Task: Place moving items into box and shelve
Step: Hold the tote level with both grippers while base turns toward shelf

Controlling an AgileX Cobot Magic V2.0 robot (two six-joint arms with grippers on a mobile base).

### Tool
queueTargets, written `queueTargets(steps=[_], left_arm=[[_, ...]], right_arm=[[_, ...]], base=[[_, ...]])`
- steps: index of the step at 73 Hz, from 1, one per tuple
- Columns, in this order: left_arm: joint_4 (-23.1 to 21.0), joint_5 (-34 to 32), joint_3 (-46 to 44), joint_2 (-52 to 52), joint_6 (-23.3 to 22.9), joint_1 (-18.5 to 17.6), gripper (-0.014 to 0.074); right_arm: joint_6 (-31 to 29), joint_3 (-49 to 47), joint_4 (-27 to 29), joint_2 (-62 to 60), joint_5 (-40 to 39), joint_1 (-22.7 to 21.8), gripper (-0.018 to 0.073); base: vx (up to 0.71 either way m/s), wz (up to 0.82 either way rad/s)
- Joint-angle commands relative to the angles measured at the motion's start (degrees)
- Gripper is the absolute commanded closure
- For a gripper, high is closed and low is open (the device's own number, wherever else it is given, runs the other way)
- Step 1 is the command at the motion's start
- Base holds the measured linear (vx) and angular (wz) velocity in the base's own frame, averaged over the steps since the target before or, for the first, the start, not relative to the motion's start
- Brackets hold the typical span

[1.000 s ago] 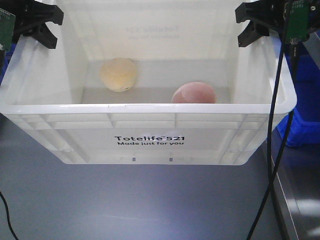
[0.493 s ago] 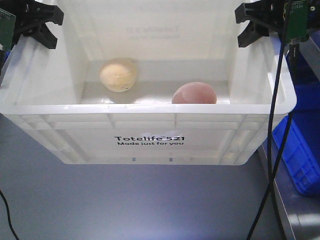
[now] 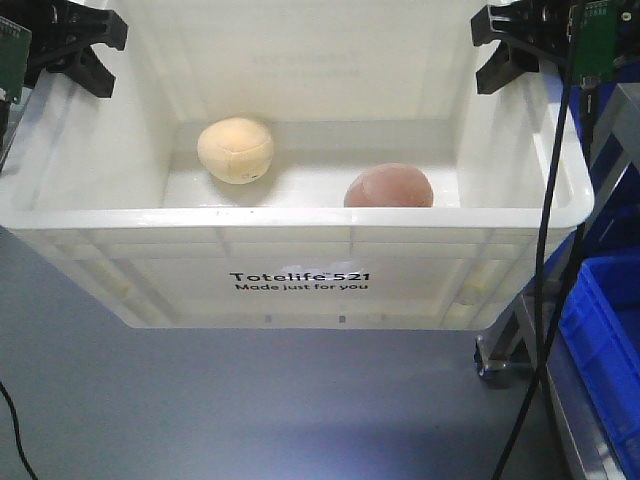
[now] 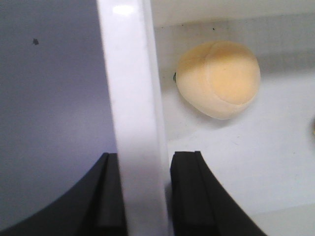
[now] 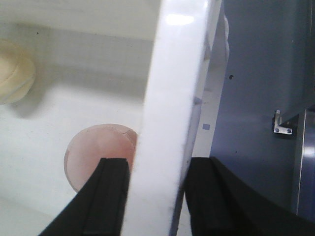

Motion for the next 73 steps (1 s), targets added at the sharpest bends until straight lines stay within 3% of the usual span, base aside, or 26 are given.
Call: queueTargets(steps=[1, 73], left_arm=[[-5.95, -6.17, -2.52, -3.07, 0.08, -0.83, 0.0613], [-5.89, -6.21, -2.52, -3.07, 0.08, -0.83, 0.0613]], right_arm=[[-1.37, -2.47, 7.22, -3.24, -6.45, 0.6, 0.057], [-1.37, -2.47, 7.22, -3.24, -6.45, 0.6, 0.057]], base=[[0.49, -0.04], [0.48, -0.01]])
